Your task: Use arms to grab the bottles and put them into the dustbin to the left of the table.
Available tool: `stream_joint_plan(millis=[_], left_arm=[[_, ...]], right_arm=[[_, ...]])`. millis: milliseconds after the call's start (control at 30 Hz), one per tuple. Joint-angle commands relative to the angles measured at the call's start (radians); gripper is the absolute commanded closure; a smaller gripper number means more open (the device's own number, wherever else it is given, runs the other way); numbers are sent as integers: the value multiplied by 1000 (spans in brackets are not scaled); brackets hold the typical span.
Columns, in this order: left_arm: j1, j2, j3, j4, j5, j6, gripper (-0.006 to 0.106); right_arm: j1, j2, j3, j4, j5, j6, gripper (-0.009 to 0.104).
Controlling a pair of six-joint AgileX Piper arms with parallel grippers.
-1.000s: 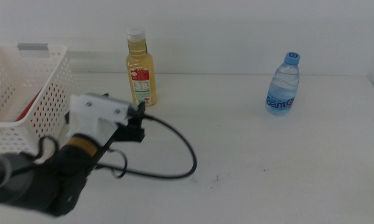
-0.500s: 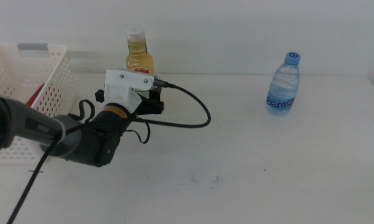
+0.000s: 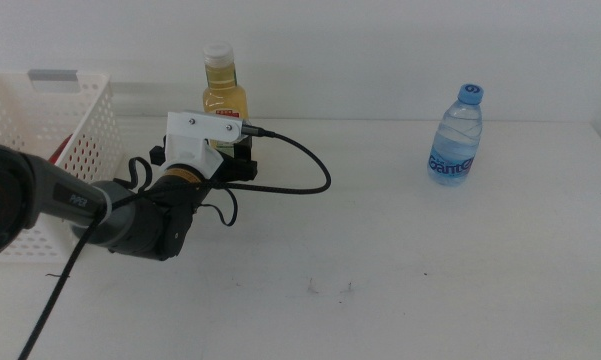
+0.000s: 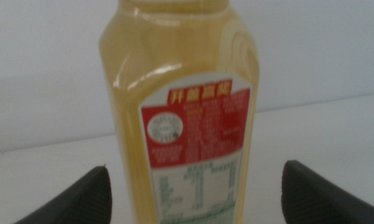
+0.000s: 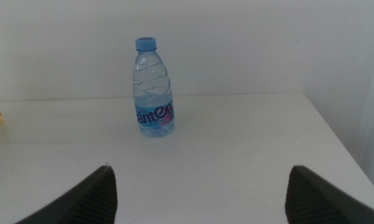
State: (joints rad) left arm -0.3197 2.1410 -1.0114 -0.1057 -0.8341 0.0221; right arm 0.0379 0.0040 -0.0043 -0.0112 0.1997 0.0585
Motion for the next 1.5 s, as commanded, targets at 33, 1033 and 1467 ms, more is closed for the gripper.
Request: stream_joint_plan(millis=[33, 1033, 1467], left_arm=[[3, 20, -44, -3, -3, -4, 8], [20, 38, -255, -21, 234, 6, 102], [101, -590, -240, -28, 1462, 121, 102]], right_arm=[[-9, -4, 4, -10, -12, -3, 4], [-9, -4, 4, -10, -12, -3, 4], [-9, -4, 4, -10, -12, -3, 4]])
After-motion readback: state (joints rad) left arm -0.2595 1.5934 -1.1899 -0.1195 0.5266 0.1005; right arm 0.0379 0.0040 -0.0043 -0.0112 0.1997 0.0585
